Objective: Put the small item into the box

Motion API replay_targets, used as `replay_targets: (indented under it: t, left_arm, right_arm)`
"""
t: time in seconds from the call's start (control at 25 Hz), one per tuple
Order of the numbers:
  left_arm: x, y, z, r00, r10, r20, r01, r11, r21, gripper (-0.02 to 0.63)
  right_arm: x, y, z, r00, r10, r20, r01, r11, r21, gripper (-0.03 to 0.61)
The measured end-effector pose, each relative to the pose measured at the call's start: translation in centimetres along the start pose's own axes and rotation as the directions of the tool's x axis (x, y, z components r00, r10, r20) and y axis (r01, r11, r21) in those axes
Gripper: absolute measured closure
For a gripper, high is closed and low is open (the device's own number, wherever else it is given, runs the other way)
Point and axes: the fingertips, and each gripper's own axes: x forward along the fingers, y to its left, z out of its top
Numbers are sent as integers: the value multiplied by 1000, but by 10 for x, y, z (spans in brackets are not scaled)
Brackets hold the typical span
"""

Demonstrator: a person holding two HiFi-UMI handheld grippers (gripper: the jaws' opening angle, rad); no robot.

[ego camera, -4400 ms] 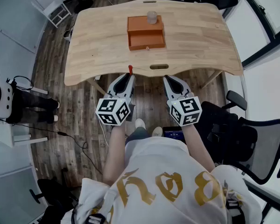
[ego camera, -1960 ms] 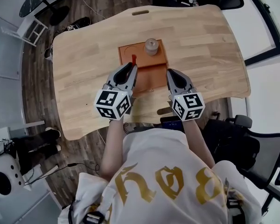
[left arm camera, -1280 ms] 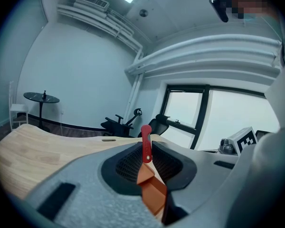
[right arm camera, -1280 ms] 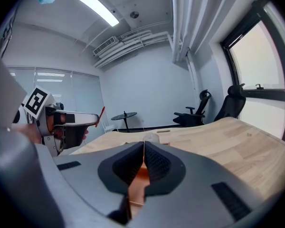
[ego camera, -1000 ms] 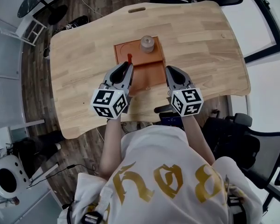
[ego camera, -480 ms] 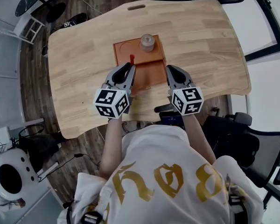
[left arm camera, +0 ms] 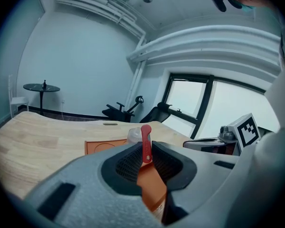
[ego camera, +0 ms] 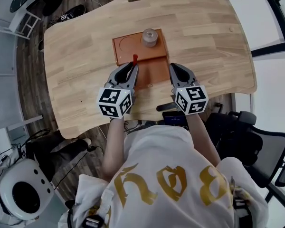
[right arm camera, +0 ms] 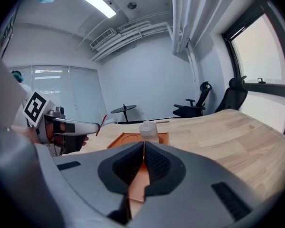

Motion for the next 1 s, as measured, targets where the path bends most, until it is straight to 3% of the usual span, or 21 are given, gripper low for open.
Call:
replay_targets:
  t: [0.4, 1.0]
  left_arm:
    - [17, 4, -35, 996, -5, -85, 4, 1000, -17, 554]
    - [42, 5, -80, 972, -8, -233, 20, 999, 48, 554]
  right_arm:
    - [12, -6, -27, 996, -1, -84, -2, 1000, -27, 566]
    - [24, -23, -52, 987, 0, -161, -6, 999, -37, 566]
